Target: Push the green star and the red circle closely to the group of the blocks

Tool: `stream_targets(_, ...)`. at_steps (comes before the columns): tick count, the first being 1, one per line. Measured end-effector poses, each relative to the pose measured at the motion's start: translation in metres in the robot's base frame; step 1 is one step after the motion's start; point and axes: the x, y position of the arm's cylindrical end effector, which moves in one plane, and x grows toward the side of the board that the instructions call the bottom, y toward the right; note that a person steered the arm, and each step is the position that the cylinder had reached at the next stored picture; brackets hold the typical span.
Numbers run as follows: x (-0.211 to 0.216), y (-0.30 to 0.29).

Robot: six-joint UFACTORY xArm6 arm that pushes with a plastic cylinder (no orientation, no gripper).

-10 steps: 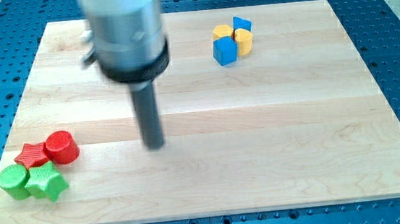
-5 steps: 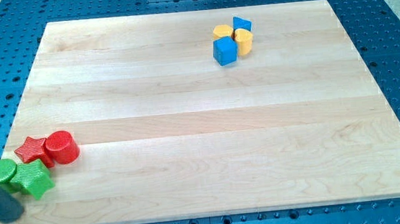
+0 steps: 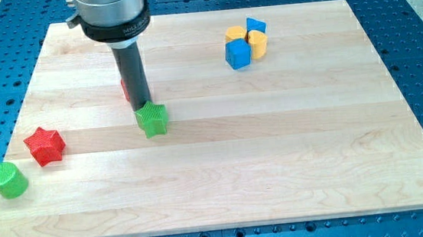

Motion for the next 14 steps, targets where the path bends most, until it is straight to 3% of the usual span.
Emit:
stream_targets(1,-0.004,-0.045)
stream_targets(2,-0.041,-0.007)
stream_targets(3,-0.047,0.054)
stream_targets(4,-0.047,0.06)
stream_targets(5,-0.085,0.09)
stream_targets(6,-0.09,0.047)
stream_targets(7,-0.106,0.041)
stream_targets(12,-0.105,0.116)
stream_targets(13,-0.081,0.105)
stream_targets(14,0.016,0.096)
